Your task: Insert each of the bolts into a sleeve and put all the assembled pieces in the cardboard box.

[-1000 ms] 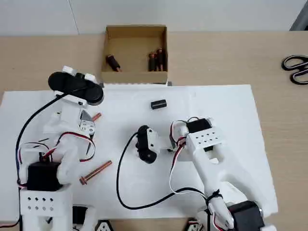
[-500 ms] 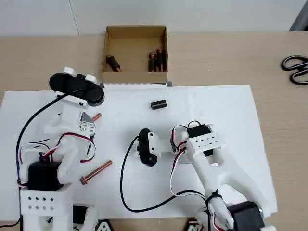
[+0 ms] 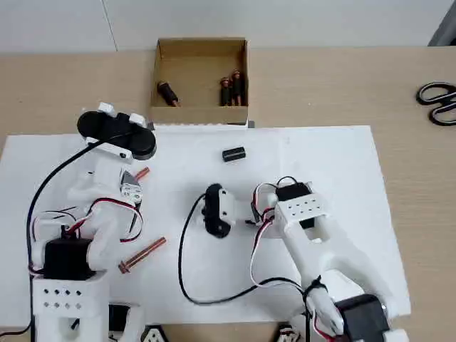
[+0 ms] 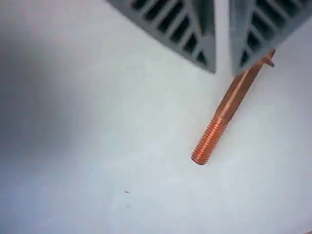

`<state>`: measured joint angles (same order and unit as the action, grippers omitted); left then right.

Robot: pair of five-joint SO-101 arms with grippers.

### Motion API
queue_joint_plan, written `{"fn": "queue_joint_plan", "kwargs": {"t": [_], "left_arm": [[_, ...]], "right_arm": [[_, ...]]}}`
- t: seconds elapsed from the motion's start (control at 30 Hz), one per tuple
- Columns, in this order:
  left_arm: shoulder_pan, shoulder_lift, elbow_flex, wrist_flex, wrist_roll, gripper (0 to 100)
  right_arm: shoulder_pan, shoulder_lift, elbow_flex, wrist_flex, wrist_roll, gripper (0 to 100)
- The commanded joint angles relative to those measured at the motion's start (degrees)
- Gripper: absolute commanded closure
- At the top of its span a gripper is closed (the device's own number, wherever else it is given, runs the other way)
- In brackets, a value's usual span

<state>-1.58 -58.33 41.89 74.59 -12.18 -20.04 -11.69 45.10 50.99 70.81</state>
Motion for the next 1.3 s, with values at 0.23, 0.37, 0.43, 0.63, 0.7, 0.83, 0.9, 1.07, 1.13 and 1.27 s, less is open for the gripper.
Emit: {"fn": "queue_joint_plan", "kwargs": {"t": [0.23, 0.37, 0.43, 0.63, 0.7, 0.83, 0.9, 1.07, 1.13, 1.27], "left_arm": [[0.00, 0.26, 0.31, 0.97, 6.77, 99], [0.00, 0.26, 3.12, 0.97, 8.00, 99], [0.00, 0.26, 3.74, 1.05, 8.00, 99], [-3.43, 0.97, -1.27, 0.97, 7.91, 99], [-3.96, 4.22, -5.41, 2.29, 7.91, 99], [-4.04, 18.64, -18.33, 9.58, 8.18, 99], [-4.04, 27.43, -26.51, 14.68, 9.93, 99], [-4.04, 44.40, -44.18, 25.93, 16.79, 99], [-4.48, 46.86, -45.41, 25.85, 22.77, 99], [-5.01, 45.63, -44.62, 25.93, 31.47, 99]], "right_arm": [[1.54, 1.10, -22.95, 11.21, -28.92, 98.6], [6.73, 1.10, -31.91, 20.09, -40.09, 98.6], [9.98, 1.10, -35.69, 24.04, -43.34, 98.7], [20.09, 1.01, -40.35, 34.86, -45.27, 98.7], [23.69, 1.01, -40.35, 37.14, -45.27, 98.6], [29.76, -0.40, -40.35, 42.15, -45.01, 98.6], [31.96, -3.56, -40.35, 44.18, -45.10, 98.6], [35.30, -12.97, -36.84, 45.76, -45.10, 98.7], [36.00, -16.48, -33.58, 45.85, -45.27, 98.8], [38.90, -24.13, -25.85, 46.11, -45.27, 98.8]]}}
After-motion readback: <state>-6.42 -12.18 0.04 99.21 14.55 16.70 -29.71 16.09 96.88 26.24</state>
